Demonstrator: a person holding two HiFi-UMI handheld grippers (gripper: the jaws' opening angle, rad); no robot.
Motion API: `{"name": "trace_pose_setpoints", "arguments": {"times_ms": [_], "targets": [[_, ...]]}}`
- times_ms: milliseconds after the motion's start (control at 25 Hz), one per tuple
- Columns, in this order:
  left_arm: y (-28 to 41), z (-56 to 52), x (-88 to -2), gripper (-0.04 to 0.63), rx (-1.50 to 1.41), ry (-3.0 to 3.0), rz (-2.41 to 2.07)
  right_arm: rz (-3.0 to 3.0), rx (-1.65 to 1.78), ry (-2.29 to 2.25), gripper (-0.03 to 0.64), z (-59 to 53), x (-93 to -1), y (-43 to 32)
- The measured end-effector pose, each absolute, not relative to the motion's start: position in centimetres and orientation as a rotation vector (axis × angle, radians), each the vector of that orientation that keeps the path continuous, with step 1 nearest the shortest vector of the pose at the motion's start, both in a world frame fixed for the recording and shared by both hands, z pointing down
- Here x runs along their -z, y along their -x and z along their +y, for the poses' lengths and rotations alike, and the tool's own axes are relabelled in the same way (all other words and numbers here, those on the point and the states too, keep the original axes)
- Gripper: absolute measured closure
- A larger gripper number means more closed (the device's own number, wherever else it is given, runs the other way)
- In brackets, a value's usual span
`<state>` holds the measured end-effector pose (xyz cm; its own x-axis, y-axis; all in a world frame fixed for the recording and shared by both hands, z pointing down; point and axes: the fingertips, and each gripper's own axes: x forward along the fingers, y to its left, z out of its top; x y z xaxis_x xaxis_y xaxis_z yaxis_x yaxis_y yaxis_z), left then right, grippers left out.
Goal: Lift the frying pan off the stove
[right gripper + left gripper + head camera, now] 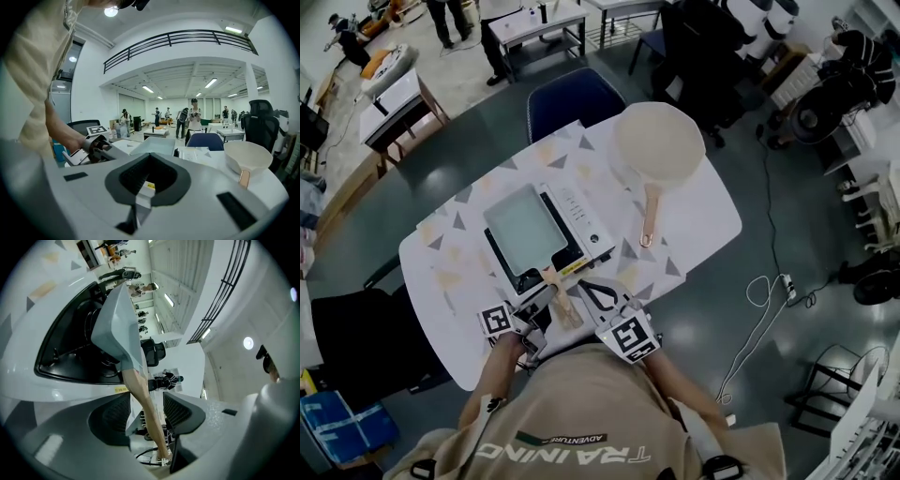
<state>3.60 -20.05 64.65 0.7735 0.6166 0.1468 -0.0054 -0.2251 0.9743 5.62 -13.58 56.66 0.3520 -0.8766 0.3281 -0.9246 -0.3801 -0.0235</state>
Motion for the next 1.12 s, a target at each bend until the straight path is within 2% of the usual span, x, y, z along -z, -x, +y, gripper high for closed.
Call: {"name": "trace_pose_setpoints", "arguments": {"times_ms": [320,960,1040,1120], "targets": [[-5.6,-18.2,-65.3,0.393,-0.631,-1.580,0.636,-1.573,-0.502,-2.466,0.621,-11.9,-57.9,-5.3],[-8.4,-15.9,-65.6,0.399,-0.583,-1.453,0.647,-1.551,-0.546,-2.457,0.621,-9.0,-58.4,-5.9],[-8.5,-16.1,-65.4,0.492,-0.569,-1.446,0.634,-1.569,-0.544,-2.445,0.621,-9.1,-58.5,-6.0],[-8.7,-16.3,-65.5,0.508,-0.562,-1.438,0.618,-1.586,-0.539,-2.437,0.621,-9.2,-58.4,-6.2]]}}
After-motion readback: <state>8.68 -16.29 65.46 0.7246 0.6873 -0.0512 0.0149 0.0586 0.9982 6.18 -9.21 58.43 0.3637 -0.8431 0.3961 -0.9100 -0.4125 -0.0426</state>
